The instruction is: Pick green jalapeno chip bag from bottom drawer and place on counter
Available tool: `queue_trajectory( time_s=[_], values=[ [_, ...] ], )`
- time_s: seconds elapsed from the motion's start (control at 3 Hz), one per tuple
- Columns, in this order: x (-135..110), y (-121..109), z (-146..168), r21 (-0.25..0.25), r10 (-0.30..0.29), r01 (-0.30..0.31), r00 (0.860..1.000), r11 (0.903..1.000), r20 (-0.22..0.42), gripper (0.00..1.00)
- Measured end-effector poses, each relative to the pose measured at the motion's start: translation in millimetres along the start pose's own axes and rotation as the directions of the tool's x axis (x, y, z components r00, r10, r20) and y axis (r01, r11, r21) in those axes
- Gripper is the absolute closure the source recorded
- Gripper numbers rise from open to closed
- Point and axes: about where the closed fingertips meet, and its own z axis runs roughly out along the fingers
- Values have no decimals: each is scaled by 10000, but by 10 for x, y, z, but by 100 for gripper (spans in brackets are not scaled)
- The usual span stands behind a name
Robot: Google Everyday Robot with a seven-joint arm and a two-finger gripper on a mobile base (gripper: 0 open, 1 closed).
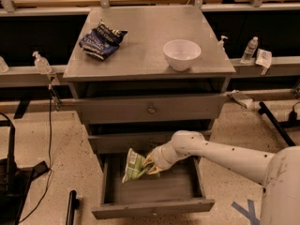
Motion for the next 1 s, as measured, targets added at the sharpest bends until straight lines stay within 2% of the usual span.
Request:
queue_trajectory(
  time_s=[0.33,0.67,1.0],
  values=[
    [-65,-164,-384,700,-119,105,9997,9975,205,100],
    [-199,-398,-921,1543,-487,404,9975,9872,506,100],
    [-270,-673,-1332,1560,-921,817,9939,9844,602,100]
  ],
)
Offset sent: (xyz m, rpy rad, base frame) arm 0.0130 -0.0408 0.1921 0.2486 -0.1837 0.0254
